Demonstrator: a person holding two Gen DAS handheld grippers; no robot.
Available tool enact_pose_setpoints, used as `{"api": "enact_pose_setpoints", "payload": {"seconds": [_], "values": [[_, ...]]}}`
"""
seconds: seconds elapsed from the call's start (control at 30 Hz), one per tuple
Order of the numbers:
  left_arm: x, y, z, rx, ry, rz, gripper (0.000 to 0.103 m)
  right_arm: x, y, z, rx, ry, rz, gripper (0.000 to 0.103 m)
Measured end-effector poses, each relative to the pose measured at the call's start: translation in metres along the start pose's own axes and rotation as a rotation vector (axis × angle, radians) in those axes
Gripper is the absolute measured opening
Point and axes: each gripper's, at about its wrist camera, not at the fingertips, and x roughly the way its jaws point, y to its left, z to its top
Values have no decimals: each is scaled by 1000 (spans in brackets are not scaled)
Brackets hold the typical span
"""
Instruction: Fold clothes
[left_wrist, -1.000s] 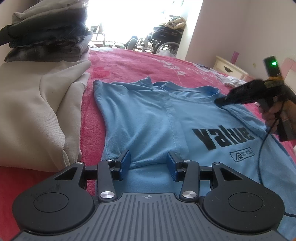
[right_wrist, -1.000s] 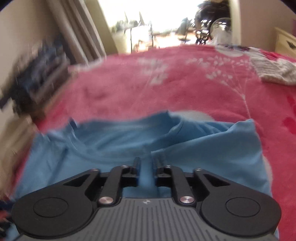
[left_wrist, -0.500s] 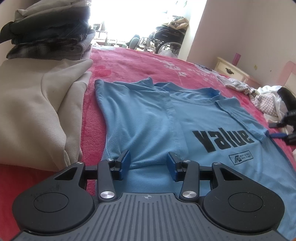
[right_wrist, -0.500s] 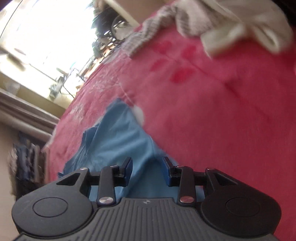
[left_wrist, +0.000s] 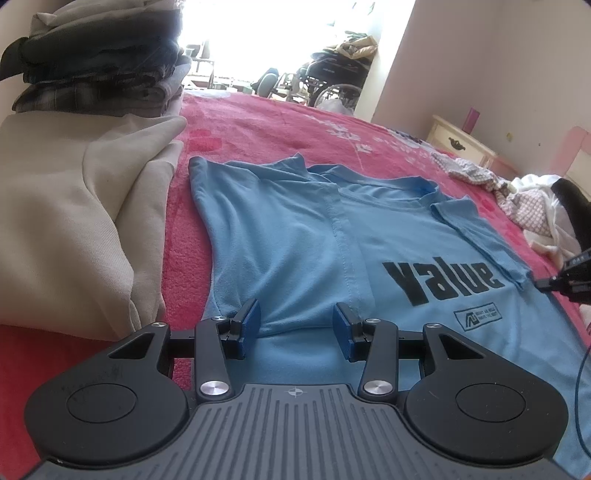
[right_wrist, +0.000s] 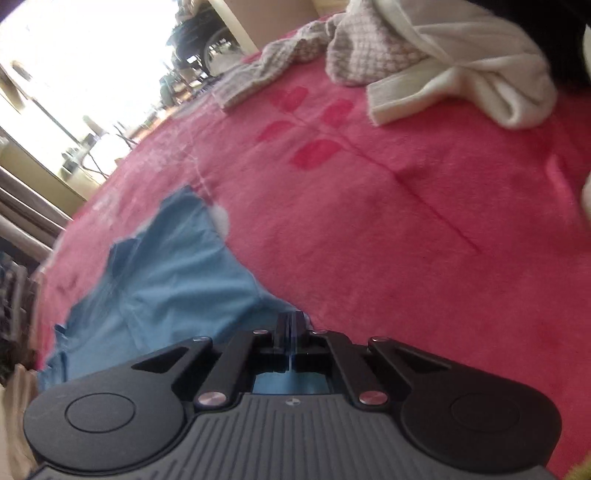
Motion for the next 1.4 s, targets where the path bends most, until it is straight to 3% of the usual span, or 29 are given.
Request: {"api": "enact_pose_setpoints", "payload": {"seconds": [0.1,0.23,0.4,0.53,0.63,0.73,0.87,1.0,1.13,1.27,1.4], "values": [[0,0,0,-2,0,1,43,-10,14,2,7,-5,-48,6],[0,-1,0,-2,0,2,43,-1,59,14,-163,-92,-21,6],[0,-1,0,5,-1,1,43,51,116,42,-290,-145,43,5],[1,1,-1,10,-5,-6,43,112,138,67,-287,-113,27,5],[1,1,-2,24,-13,-16,43,125,125,81,-144,-135,43,0],[-1,2,-1,33,-29,-31,44,98,104,84,10,-184,81,8],[-11,-1,4,46,-70,-41,44,18,71,63,83,-190,145,11],[-21,-3,10,59,-112,-52,44,-80,43,8,89,-130,143,18],[-42,-16,13,124,-152,-56,54,-164,12,-67,85,-32,79,20],[-73,-42,7,167,-93,-105,57,-216,-11,-134,68,-5,85,25],[-99,-65,-12,151,19,-141,59,-238,-19,-182,41,-14,125,33]]}}
